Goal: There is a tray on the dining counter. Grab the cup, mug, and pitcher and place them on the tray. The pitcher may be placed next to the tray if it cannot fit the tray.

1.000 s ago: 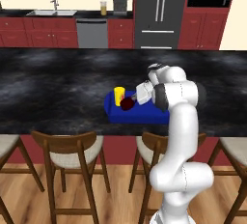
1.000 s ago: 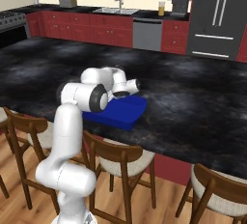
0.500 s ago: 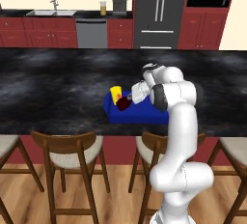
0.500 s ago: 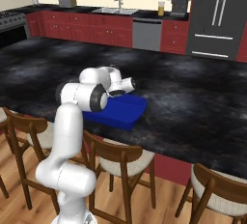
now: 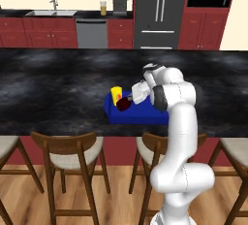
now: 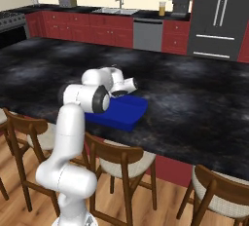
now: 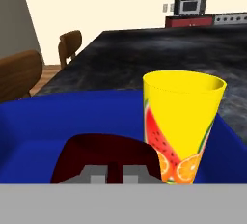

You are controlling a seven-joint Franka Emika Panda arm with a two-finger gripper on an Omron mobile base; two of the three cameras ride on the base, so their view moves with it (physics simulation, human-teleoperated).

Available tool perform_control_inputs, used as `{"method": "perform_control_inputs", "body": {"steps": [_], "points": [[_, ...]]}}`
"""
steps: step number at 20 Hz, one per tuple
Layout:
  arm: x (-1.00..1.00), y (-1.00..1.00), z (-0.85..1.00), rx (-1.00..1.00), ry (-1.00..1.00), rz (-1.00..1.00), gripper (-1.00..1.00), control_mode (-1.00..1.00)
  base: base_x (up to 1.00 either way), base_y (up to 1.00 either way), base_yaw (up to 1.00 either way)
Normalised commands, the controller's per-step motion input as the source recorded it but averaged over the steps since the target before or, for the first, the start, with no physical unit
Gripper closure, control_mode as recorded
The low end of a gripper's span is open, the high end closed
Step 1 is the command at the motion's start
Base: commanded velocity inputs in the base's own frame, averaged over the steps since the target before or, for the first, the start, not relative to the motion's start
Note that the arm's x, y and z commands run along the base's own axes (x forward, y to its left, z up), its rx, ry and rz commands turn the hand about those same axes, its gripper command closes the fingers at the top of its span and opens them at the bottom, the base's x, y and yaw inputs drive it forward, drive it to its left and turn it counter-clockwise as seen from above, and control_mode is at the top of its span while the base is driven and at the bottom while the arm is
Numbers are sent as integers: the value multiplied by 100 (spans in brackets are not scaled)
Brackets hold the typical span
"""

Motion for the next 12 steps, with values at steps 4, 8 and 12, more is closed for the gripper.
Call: {"method": "perform_control_inputs", "body": {"steps": [4,8,12], "points": [[-2,0,-69,0,0,1,100,-100,0,0,0],[-8,-4,-74,0,0,0,100,-100,0,0,0],[-15,-14,-79,0,-1,0,100,-100,0,0,0]]}}
